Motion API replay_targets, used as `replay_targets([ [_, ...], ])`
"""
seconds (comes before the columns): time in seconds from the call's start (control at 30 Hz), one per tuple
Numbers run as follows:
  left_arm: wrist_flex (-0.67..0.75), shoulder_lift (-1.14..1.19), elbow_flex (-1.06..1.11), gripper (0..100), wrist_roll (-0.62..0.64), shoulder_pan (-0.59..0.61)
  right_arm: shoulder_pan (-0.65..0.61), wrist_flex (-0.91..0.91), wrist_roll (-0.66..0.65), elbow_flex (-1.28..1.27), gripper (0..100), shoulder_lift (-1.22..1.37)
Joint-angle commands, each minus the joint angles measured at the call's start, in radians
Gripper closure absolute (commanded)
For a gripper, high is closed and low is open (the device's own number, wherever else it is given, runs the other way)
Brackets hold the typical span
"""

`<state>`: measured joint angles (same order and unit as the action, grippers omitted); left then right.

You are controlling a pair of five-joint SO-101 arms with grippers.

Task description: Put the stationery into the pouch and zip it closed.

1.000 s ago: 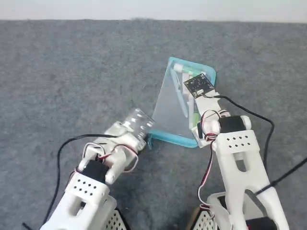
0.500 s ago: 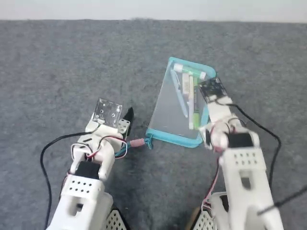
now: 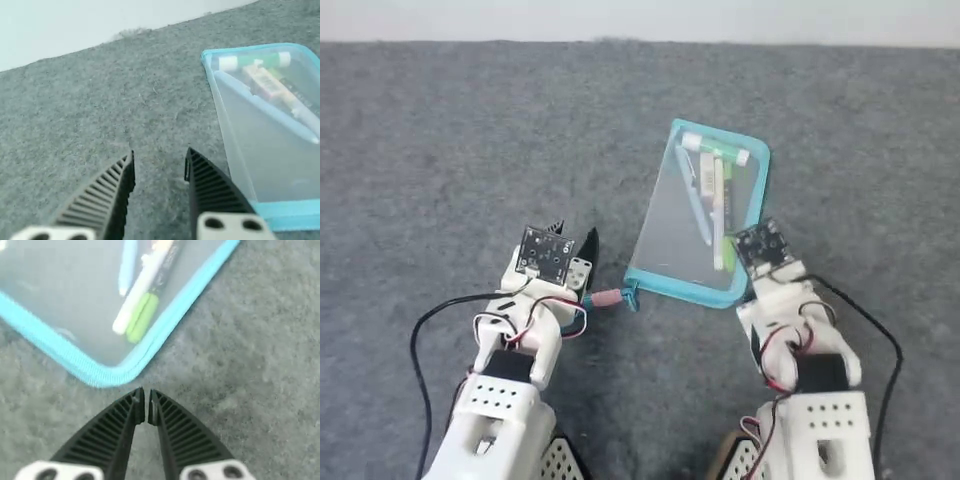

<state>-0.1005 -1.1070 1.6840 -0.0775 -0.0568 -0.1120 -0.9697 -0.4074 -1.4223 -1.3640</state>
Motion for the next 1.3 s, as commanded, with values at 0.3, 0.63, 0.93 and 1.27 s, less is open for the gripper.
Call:
replay_targets([
  [0.3, 0.011, -0.006, -0.007, 84, -0.038, 0.173, 0.153, -0.054, -0.044, -0.259, 98.9, -0.466],
  [0.63, 0.11, -0.006, -0.01, 84, 0.103, 0.348, 0.154, -0.058, -0.04, -0.262, 98.9, -0.427],
  [0.93, -0.497, -0.006, -0.291, 84, 0.101, 0.368, 0.156, -0.203, -0.046, -0.262, 99.1, -0.427],
  [1.27, -0.453, -0.006, -0.197, 84, 0.094, 0.347, 0.156, -0.205, -0.046, -0.262, 99.1, -0.424],
])
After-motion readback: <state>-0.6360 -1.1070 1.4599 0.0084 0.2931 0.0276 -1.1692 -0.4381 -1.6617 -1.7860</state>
